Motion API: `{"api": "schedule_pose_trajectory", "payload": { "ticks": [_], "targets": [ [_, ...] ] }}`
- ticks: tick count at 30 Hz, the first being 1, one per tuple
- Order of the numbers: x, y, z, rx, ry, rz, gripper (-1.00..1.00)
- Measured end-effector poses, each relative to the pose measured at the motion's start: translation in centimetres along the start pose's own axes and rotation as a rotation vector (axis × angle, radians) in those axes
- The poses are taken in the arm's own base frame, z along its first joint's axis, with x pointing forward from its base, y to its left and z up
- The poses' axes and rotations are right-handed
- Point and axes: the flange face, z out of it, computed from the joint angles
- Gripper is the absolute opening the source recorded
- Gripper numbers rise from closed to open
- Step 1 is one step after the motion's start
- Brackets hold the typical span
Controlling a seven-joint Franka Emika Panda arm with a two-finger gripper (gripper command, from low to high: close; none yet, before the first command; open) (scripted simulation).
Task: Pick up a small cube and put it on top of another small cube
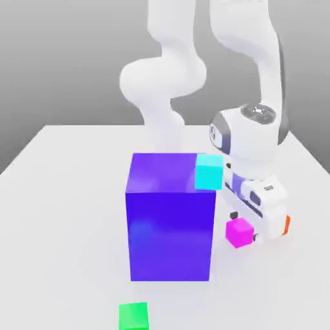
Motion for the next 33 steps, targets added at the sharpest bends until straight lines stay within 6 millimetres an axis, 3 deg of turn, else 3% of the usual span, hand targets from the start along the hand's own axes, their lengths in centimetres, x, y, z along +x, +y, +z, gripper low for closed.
{"api": "schedule_pose_trajectory", "payload": {
  "ticks": [7, 8, 16, 33],
  "targets": [
    [-0.7, -0.6, 1.5, -0.03, -0.009, 0.0, 0.0],
    [-0.8, -0.7, 1.7, -0.034, -0.011, 0.0, -1.0],
    [-0.7, -0.6, 1.6, -0.029, -0.011, 0.0, -1.0],
    [0.3, 0.1, -2.1, 0.016, -0.001, -0.001, -1.0]
  ]
}}
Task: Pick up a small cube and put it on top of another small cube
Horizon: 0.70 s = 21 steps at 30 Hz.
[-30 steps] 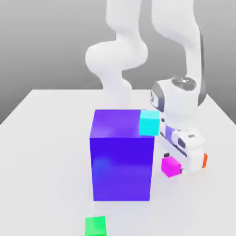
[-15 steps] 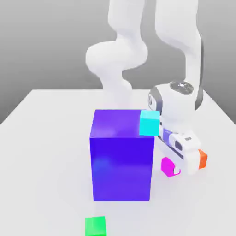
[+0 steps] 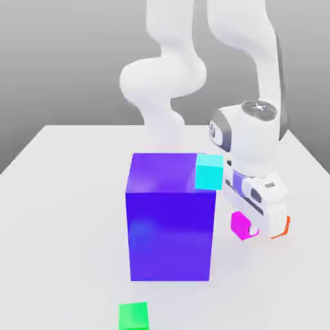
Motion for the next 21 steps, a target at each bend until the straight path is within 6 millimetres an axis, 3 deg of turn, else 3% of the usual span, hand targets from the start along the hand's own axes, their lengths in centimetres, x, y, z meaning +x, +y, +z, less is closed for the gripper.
{"api": "schedule_pose_trajectory", "payload": {
  "ticks": [15, 21],
  "targets": [
    [-0.8, -1.1, -3.1, -0.05, -0.012, 0.005, -1.0],
    [1.3, 2.9, -5.0, -0.051, 0.0, 0.253, -1.0]
  ]
}}
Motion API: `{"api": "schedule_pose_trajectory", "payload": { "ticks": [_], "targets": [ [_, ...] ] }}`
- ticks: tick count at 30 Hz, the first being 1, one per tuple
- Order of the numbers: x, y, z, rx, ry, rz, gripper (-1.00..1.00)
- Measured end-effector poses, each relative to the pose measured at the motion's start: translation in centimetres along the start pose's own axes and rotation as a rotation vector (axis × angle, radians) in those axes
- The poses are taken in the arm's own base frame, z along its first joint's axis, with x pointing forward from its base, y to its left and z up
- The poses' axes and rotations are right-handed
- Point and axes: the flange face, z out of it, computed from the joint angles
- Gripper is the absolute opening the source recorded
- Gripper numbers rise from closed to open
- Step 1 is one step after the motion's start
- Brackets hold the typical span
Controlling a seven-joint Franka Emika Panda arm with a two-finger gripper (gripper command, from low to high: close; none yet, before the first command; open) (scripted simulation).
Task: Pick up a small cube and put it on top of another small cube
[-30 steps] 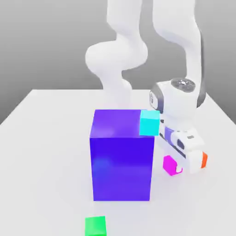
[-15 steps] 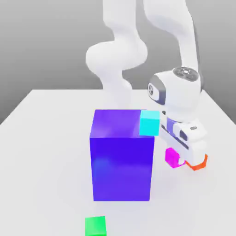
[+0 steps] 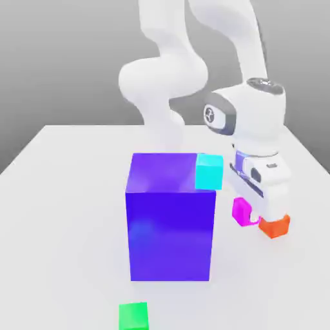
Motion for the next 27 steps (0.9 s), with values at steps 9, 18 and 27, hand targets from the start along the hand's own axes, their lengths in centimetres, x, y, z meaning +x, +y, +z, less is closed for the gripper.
{"api": "schedule_pose_trajectory", "payload": {
  "ticks": [9, 18, 27],
  "targets": [
    [1.6, 14.2, -2.8, 0.052, 0.016, 0.696, -1.0],
    [-7.2, 30.3, -2.5, 0.001, 0.002, 1.33, -1.0],
    [-7.7, 30.8, 2.4, -0.005, 0.0, 1.346, 1.0]
  ]
}}
